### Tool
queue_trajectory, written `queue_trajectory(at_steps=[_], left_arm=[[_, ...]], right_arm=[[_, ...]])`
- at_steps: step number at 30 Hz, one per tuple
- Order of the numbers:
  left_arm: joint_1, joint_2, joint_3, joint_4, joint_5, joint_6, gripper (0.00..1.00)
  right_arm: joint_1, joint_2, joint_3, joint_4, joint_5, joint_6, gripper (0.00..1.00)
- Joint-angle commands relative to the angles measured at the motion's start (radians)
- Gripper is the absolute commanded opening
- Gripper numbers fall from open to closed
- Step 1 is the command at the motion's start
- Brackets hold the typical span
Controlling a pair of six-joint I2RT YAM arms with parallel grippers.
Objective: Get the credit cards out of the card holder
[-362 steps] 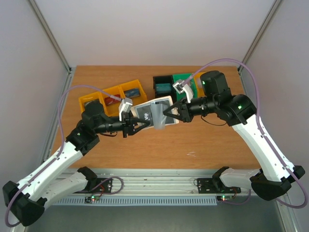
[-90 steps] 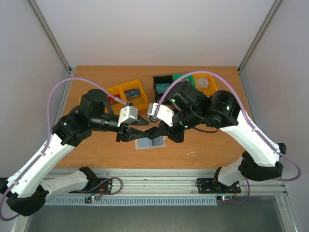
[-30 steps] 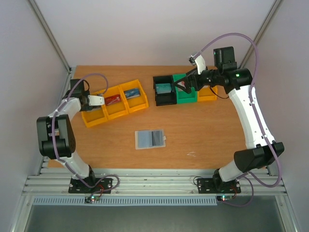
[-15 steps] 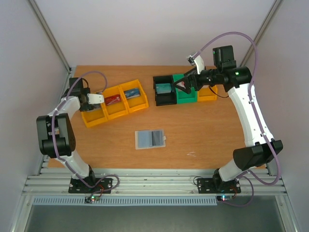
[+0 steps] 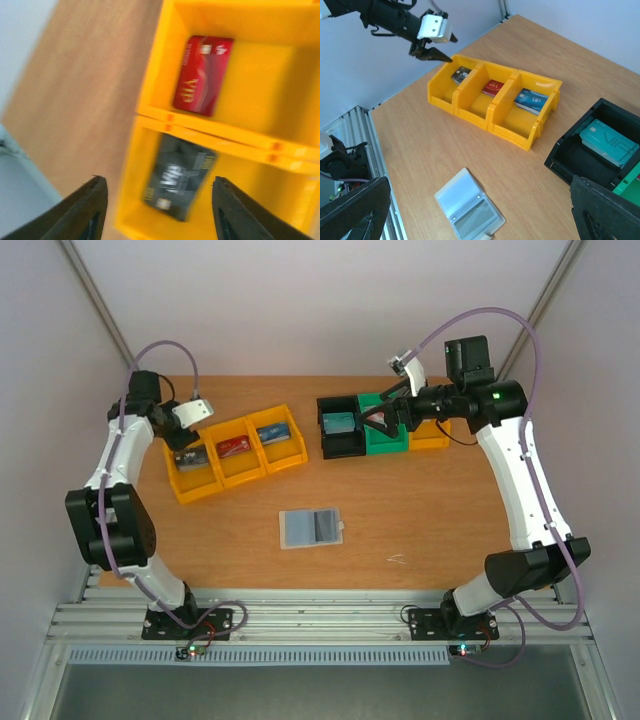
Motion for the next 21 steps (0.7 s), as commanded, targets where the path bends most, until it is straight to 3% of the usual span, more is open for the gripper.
queue_trajectory(at_steps=[1,3,5,21], left_arm=[[-0.007,0.038,-0.015,-0.272,0.053,-0.186,0.44],[-0.008,0.063,-0.028,-0.259,-0.017,-0.201,0.25],[-0.007,0.094,-0.03,-0.257,-0.055,-0.186,0.17],[-0.028,0.261,-0.025,-0.084,-0.135,-0.138,0.09]], right_arm=[[-0.004,-0.043,-0.007,0.003,-0.027,-0.017,0.98],[-0.004,-0.045,-0.008,0.006,-0.041,-0.014,0.98],[-0.005,-0.041,-0.008,0.012,-0.058,-0.012,0.99],[-0.004,-0.037,0.008,-0.007,-0.012,0.008,0.99]])
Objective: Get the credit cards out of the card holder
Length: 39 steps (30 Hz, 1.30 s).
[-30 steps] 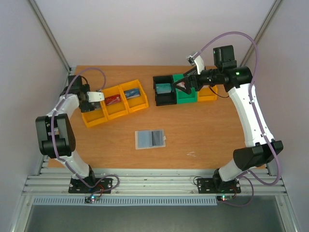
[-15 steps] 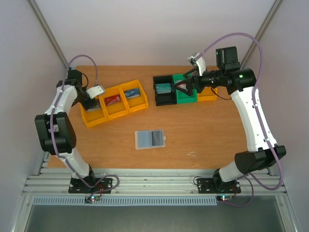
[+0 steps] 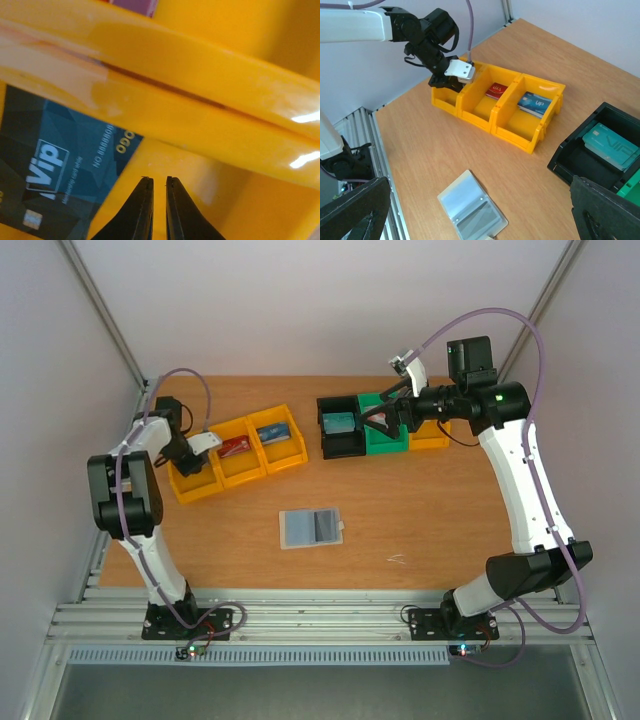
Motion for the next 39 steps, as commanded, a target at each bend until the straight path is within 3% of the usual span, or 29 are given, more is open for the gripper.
queue_trajectory(at_steps=[1,5,9,19,24,28,32,39], left_arm=[[-0.005,0.034,0.0,0.119,-0.047,0.017,0.09],[-0.004,0.045,-0.023,0.277,-0.103,-0.004,0.09],[-0.003,0.047,-0.031,0.318,-0.112,-0.005,0.09],[-0.002,-0.115,-0.083,0.197,0.042,-0.001,0.11],[-0.002,-0.261,-0.078,0.117,0.137,-0.078,0.15],[-0.004,-0.437,-0.129,0.087,0.279,-0.28,0.27],[-0.04,-0.633,-0.266,0.132,0.416,-0.536,0.37],[-0.282,-0.924,-0.556,0.363,0.44,-0.971,0.57]], right_arm=[[-0.004,-0.011,0.017,-0.007,0.004,0.01,0.98],[-0.004,0.017,0.048,-0.014,0.004,0.017,0.99],[-0.005,0.032,0.086,-0.026,0.0,0.02,0.99],[-0.004,0.009,0.072,-0.026,-0.013,0.037,0.98],[-0.004,-0.027,-0.013,0.052,0.025,0.168,0.98],[0.018,-0.048,-0.143,0.155,-0.019,0.321,0.95],[0.071,-0.001,-0.171,0.153,0.091,0.432,0.88],[0.155,0.123,-0.246,0.139,0.263,0.627,0.77]])
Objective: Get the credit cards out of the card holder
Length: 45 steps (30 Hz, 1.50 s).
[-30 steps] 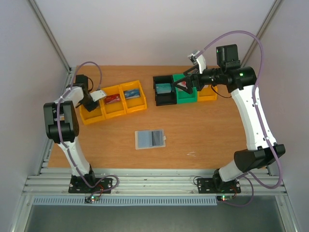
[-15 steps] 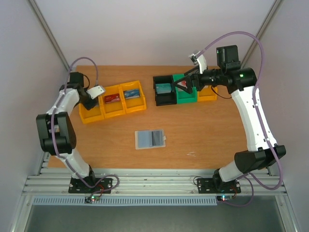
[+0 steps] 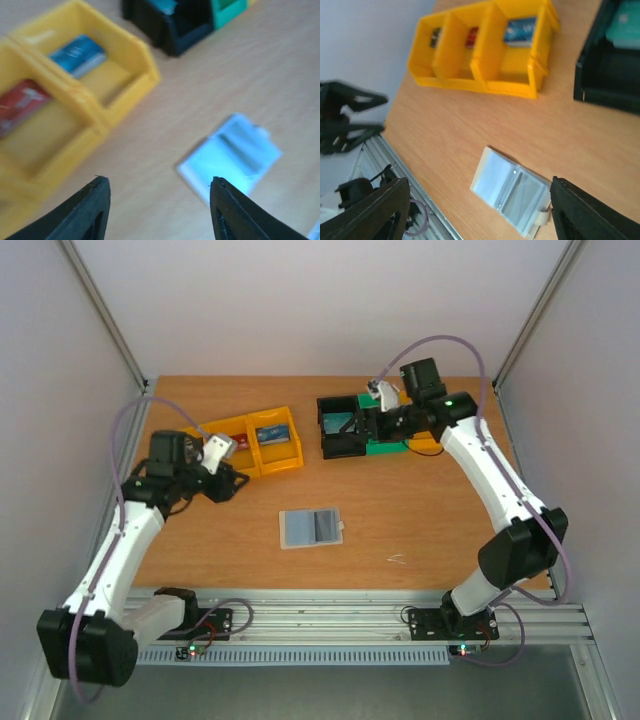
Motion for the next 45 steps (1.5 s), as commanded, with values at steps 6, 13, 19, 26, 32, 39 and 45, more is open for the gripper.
queue_trajectory(at_steps=[6,13,19,26,32,39,45], left_arm=[[-0.236,-0.067,-0.277,0.338,-0.052,-0.692,0.63],[-0.336,0.038,-0.48,0.654,-0.071,-0.841,0.75],[-0.385,0.1,-0.593,0.807,-0.13,-0.956,0.79],[-0.394,0.194,-0.648,0.942,-0.158,-1.017,0.79],[-0.42,0.252,-0.664,1.037,-0.148,-1.019,0.76],[-0.452,0.277,-0.643,1.126,-0.06,-0.98,0.73],[-0.456,0.293,-0.629,1.142,-0.037,-0.965,0.67]], right_arm=[[0.171,0.176,-0.169,0.039,0.18,0.242,0.72],[0.2,0.328,-0.262,0.111,0.129,0.305,0.63],[0.22,0.406,-0.315,0.104,0.093,0.342,0.61],[0.226,0.464,-0.32,0.122,-0.019,0.337,0.54],[0.229,0.49,-0.261,0.09,-0.058,0.29,0.43],[0.23,0.495,-0.227,0.18,-0.247,0.304,0.31],[0.23,0.491,-0.231,0.213,-0.281,0.336,0.2]])
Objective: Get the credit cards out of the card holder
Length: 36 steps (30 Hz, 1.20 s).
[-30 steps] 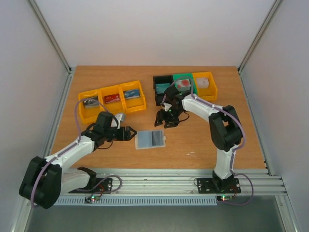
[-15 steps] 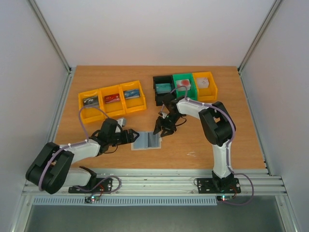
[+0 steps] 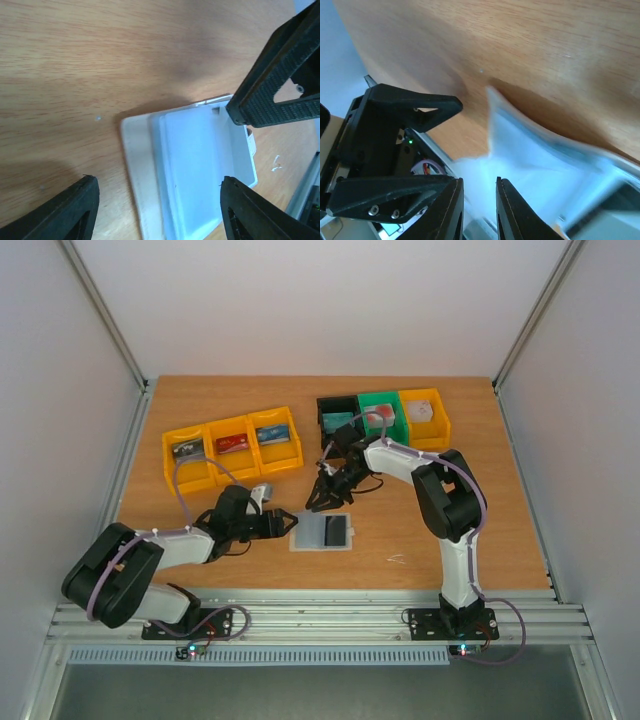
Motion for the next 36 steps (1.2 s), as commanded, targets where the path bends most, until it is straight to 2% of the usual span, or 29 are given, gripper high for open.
queue_trajectory(at_steps=[1,5,12,18,20,24,27,30,36], left_arm=[[-0.011,0.016,0.017,0.108,0.042,0.027,0.66],[-0.037,0.034,0.036,0.107,0.031,0.041,0.66],[-0.045,0.025,0.033,0.074,-0.034,0.056,0.68],[-0.044,0.015,0.028,0.058,-0.048,0.052,0.68],[-0.045,0.013,0.028,0.058,-0.043,0.055,0.68],[-0.045,0.013,0.024,0.066,-0.034,0.055,0.69],[-0.046,0.024,0.025,0.07,-0.035,0.055,0.69],[-0.047,0.043,0.031,0.074,-0.032,0.056,0.69],[-0.069,0.074,0.043,0.09,-0.032,0.073,0.68]], right_arm=[[0.009,0.008,0.013,0.038,-0.067,0.015,0.2],[0.009,0.02,0.016,0.01,-0.043,0.004,0.2],[-0.016,-0.03,0.049,-0.129,0.128,-0.07,0.23],[-0.021,-0.086,0.086,-0.299,0.473,-0.142,0.29],[-0.031,-0.08,0.062,-0.322,0.507,-0.159,0.33],[-0.057,-0.046,0.015,-0.325,0.462,-0.174,0.4],[-0.057,0.002,0.014,-0.313,0.371,-0.175,0.44],[-0.058,0.037,0.015,-0.275,0.256,-0.158,0.43],[-0.057,0.056,0.014,-0.255,0.197,-0.159,0.4]])
